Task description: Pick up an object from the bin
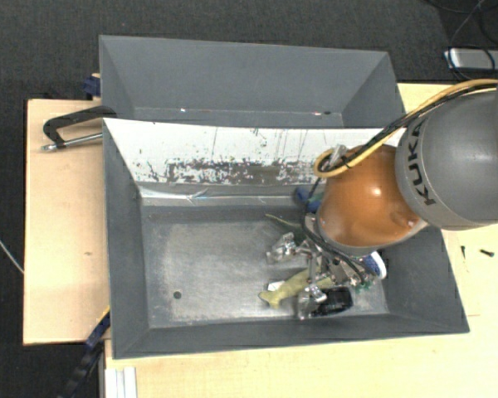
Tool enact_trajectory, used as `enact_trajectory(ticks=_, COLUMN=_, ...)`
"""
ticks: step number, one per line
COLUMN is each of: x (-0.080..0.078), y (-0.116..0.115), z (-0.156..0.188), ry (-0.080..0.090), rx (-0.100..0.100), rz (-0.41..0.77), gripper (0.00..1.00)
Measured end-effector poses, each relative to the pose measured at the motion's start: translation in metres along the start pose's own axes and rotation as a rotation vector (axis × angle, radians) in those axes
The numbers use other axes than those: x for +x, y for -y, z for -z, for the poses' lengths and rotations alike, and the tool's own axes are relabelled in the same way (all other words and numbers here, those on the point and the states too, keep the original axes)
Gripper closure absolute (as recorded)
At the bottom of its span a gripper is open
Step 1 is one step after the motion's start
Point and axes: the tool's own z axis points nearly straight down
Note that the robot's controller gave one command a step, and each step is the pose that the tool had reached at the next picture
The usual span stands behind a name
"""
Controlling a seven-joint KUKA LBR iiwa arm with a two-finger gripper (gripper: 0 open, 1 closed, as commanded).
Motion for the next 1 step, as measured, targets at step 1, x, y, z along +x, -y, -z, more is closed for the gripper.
enact_trajectory(ticks=1, x=-0.0017, y=-0.0005, z=0.0018, ry=0.002, rx=0.001, rz=0.000, gripper=0.00)
